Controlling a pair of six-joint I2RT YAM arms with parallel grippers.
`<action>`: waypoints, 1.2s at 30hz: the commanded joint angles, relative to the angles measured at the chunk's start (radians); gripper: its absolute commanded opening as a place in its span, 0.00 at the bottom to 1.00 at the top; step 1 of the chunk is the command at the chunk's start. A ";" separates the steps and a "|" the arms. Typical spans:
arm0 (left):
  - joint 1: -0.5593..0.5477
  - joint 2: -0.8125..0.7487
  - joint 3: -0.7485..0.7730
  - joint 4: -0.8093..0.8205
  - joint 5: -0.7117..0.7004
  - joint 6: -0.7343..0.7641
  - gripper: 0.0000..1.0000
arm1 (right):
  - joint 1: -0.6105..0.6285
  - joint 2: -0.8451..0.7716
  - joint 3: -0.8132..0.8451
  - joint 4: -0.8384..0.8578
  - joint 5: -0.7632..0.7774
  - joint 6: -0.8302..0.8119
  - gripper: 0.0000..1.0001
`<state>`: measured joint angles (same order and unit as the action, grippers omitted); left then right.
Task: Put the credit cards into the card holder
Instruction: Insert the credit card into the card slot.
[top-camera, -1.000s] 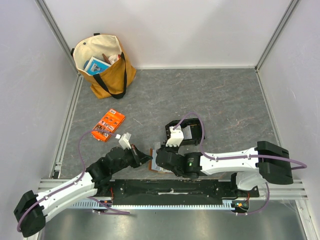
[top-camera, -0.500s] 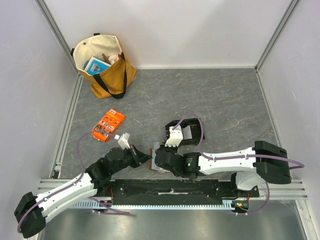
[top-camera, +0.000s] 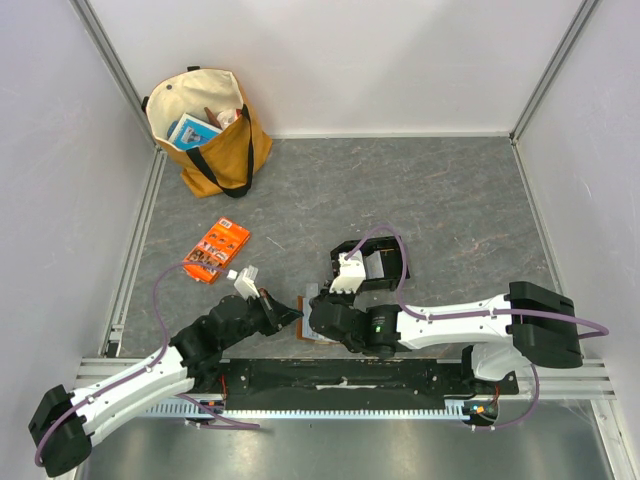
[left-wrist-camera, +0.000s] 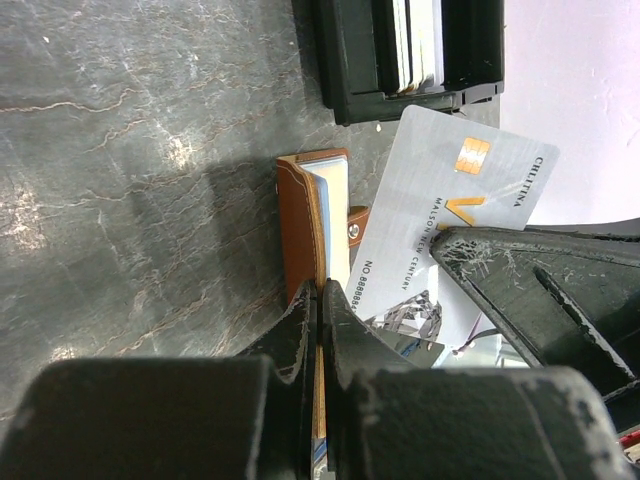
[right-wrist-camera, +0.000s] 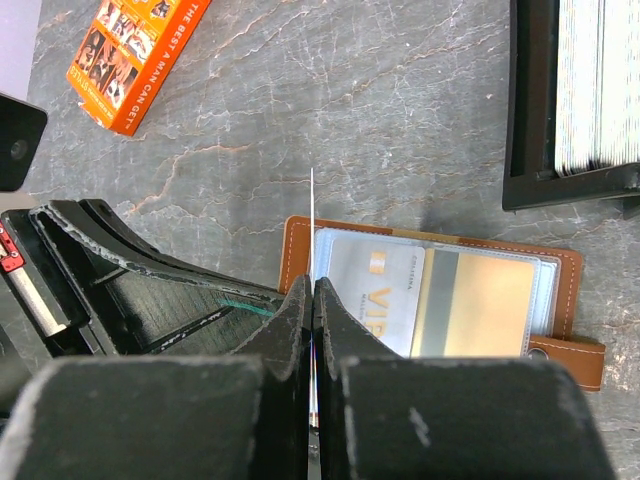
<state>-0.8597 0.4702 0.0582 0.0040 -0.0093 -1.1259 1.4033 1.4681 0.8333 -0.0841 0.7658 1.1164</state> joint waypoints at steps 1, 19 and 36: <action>0.001 -0.004 -0.006 0.027 -0.024 -0.032 0.02 | 0.006 0.006 0.032 0.024 0.052 0.028 0.00; 0.001 -0.005 -0.003 0.027 -0.029 -0.035 0.02 | 0.005 0.061 0.038 0.029 0.032 0.025 0.00; 0.002 -0.010 0.009 -0.027 -0.044 -0.012 0.02 | 0.031 0.084 0.144 -0.335 0.105 0.039 0.00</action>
<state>-0.8597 0.4686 0.0570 -0.0170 -0.0257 -1.1297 1.4296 1.5700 0.9691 -0.3313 0.7959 1.1160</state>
